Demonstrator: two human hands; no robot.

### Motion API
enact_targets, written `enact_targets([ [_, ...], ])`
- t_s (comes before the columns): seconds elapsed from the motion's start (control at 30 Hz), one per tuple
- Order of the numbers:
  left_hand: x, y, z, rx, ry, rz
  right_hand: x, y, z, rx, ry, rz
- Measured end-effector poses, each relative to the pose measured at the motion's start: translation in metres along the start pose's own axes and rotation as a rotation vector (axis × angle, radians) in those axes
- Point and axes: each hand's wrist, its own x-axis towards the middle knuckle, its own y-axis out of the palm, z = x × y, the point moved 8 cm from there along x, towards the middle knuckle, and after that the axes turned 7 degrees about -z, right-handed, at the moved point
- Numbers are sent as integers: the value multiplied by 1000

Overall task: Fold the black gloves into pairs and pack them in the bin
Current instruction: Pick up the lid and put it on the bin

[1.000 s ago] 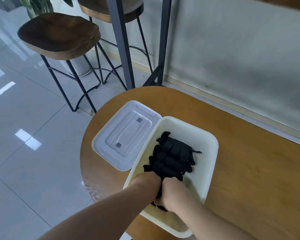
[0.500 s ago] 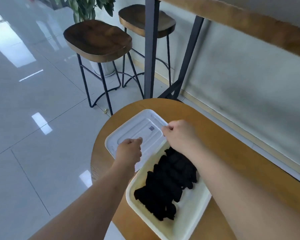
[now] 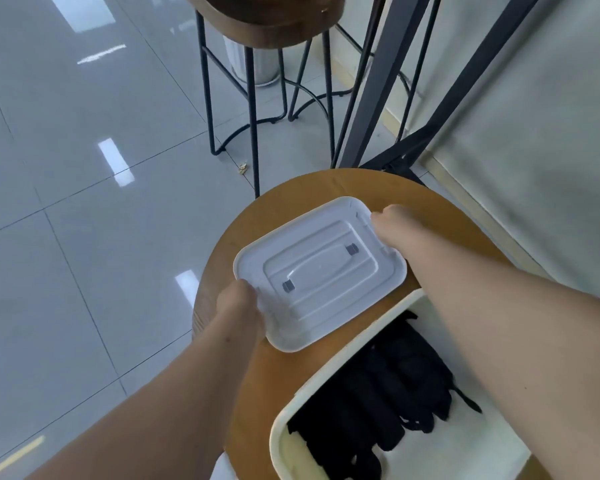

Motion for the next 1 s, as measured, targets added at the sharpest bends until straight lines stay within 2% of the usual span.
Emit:
enact_targets([
  [0.1,4,1,1,-2,-35,-24,7,15,-10,46,93,17],
  [0.3,14,-10,-3,-63,-70,-28,8,10,-14,221,116,-36],
  [0.47,5,-33,-15,-133,-26,78,-23,-17,-6,538,122,-30],
  [0.57,-5,-52,-19,-154,21,149,-54,-39,-8,787,189,7],
  [0.7,-40,-83,-6,-215,112,255,-98,-69,-22,984,181,86],
  [0.77,-57,-99,4,-146,257,298,-120,-79,-33,948,142,159],
  [0.83,-72,-115,15,-58,412,291,-137,-87,-47,750,79,217],
  [0.9,-82,-130,35,-17,434,279,-151,-93,-60,604,5,245],
  [1.0,-100,-138,69,11,406,324,-172,-102,-79,486,-93,189],
])
